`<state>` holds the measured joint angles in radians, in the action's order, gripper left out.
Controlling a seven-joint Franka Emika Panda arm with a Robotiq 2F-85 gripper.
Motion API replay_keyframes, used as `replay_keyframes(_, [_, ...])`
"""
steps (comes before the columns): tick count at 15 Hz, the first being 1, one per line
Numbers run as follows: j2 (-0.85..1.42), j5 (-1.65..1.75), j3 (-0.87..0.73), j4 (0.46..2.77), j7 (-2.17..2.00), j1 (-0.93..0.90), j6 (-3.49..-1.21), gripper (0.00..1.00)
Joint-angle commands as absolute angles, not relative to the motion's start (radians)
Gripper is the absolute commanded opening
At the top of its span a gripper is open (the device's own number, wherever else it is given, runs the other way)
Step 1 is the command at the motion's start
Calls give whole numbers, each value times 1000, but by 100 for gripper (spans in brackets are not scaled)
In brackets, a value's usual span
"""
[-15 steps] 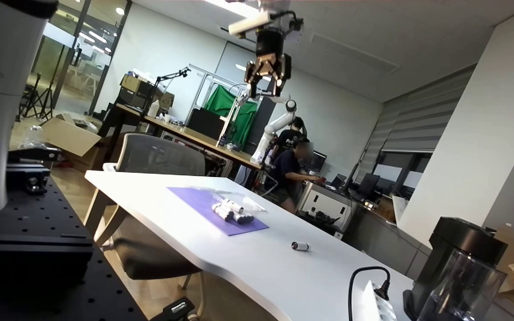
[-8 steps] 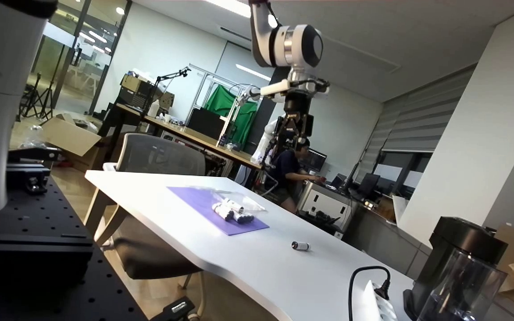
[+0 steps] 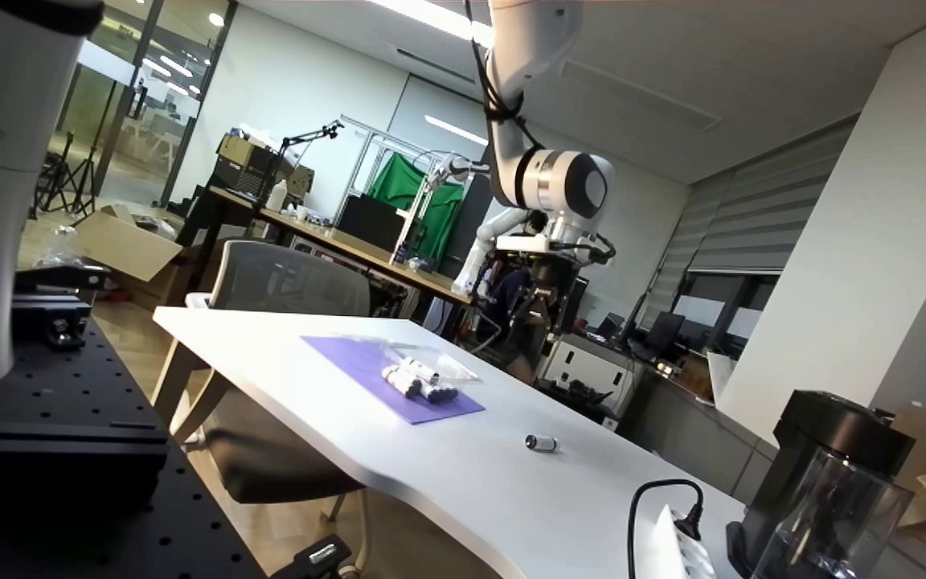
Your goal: Pick up the bottle from the table and put it in the clear container
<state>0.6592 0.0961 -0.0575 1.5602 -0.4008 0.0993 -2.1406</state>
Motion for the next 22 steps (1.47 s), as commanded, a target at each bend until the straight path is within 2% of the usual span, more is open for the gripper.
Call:
replay_keyframes(1, [679, 68, -91, 1539, -382, 72, -2134, 100])
replay_keyframes(6, [686, 68, -89, 1513, -379, 70, -2116, 100])
replay_keyframes(9, [760, 63, -97, 1422, -320, 87, -2116, 100])
replay_keyframes(22, [1275, -46, -88, 818, -235, 150, -2180, 100])
